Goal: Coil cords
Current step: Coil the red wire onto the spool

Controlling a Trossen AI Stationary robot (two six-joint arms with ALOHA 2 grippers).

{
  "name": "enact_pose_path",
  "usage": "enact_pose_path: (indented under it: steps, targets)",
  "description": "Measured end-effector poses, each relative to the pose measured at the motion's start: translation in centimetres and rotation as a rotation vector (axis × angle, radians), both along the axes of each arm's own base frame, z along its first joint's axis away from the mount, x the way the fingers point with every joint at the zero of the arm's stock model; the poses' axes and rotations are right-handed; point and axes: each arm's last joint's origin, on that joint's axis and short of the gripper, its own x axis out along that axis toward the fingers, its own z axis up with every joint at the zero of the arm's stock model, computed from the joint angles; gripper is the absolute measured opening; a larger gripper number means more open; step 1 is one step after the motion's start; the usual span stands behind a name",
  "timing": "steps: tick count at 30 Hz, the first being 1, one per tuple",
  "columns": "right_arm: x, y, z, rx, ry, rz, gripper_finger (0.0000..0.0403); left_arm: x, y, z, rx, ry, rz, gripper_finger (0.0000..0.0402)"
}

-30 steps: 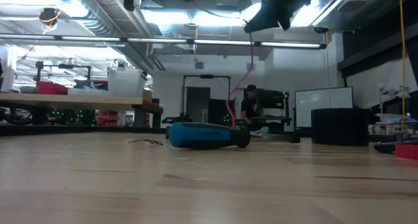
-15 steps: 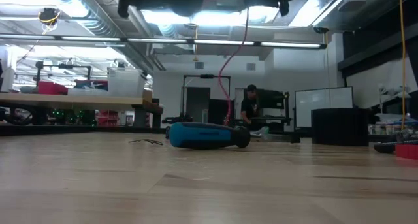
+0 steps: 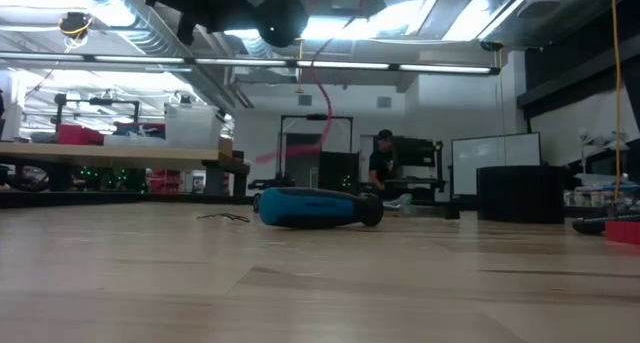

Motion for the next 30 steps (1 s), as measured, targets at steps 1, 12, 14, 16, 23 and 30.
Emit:
enact_pose_path:
  steps: [1, 12, 14, 16, 23, 30]
  targets:
    - [0.0, 0.0, 0.0, 0.0, 0.0, 0.0, 0.0007, 0.0, 0.0, 0.0, -0.002, 0.0, -0.001, 0.0]
    - [2.3, -0.1, -1.0, 0.105, -0.041, 0.091, 0.0007, 0.6, 0.3, -0.7, -0.026, 0.008, 0.006, 0.0]
    - [3.2, -0.2, -1.7, 0.138, -0.03, 0.123, 0.0007, 0.9, 0.4, -1.1, -0.036, 0.019, 0.012, 0.0]
    - [4.1, -0.3, -2.6, 0.171, -0.012, 0.141, 0.0007, 1.2, 0.5, -1.6, -0.042, 0.03, 0.021, 0.0]
    - [6.5, -0.4, -4.6, 0.262, -0.013, 0.212, 0.0007, 1.8, 1.3, -2.4, -0.06, 0.037, 0.058, 0.0]
    - [8.5, -0.6, -7.5, 0.364, 0.074, 0.257, 0.0007, 2.3, 1.9, -1.5, -0.027, -0.054, 0.056, 0.0]
